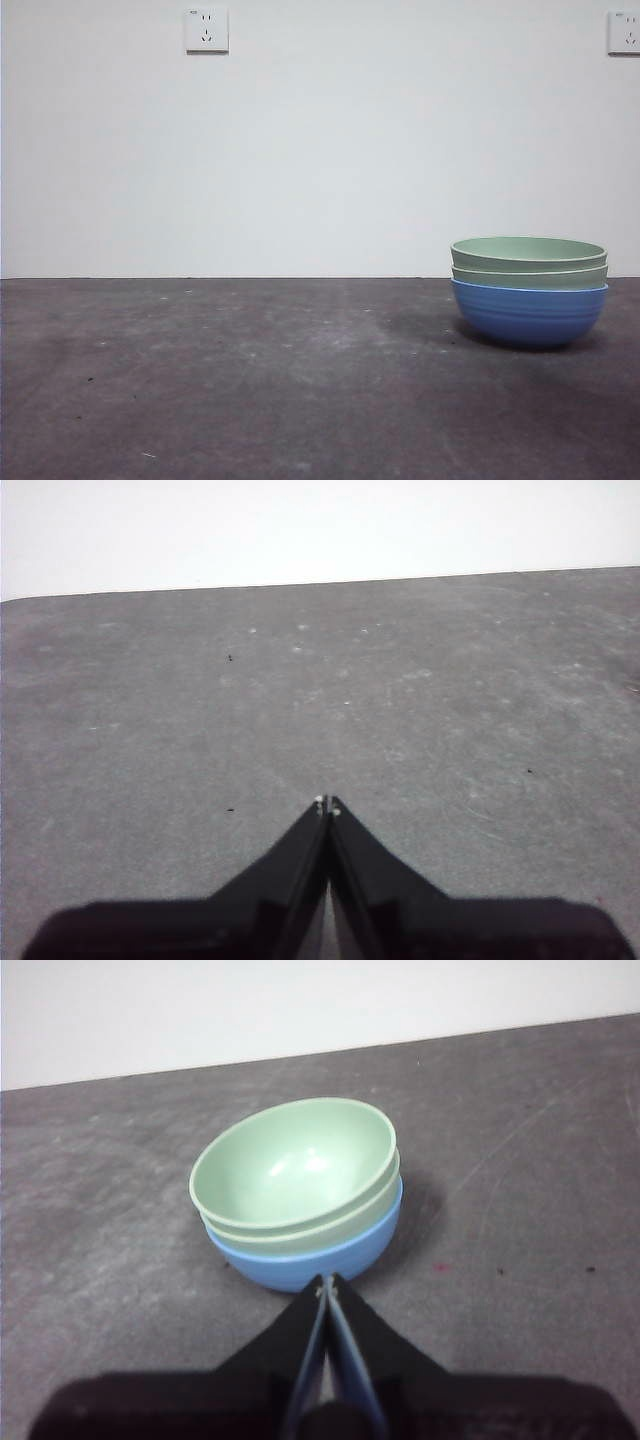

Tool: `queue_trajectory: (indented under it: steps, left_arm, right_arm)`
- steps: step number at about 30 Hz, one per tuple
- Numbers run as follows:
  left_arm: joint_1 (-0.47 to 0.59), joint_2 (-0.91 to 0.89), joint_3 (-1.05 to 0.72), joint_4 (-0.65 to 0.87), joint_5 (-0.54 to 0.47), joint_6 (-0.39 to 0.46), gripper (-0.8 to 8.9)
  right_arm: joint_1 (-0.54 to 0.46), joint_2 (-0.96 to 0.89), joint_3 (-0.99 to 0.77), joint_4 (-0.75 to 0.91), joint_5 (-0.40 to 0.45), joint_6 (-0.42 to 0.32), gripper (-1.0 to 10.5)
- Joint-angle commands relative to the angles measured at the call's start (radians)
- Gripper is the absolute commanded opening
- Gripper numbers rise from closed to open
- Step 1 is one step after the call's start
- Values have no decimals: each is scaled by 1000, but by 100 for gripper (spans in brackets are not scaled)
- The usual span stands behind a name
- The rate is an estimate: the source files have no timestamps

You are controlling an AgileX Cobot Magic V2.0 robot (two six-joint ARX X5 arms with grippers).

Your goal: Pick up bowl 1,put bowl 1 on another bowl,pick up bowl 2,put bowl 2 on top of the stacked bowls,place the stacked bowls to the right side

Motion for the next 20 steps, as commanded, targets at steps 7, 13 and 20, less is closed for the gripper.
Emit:
queue_trajectory:
  steps: [7, 13, 20]
  left_arm:
    - [3, -3, -14, 3, -2, -7, -3]
    - [3, -3, -14, 3, -2, -7, -3]
    - [3, -3, -14, 3, -2, -7, -3]
  right_arm:
    - [0, -36, -36, 4, 6, 22, 3]
    - [0, -36, -36, 10, 5, 39, 3]
    - [1, -36, -36, 10, 3, 39, 3]
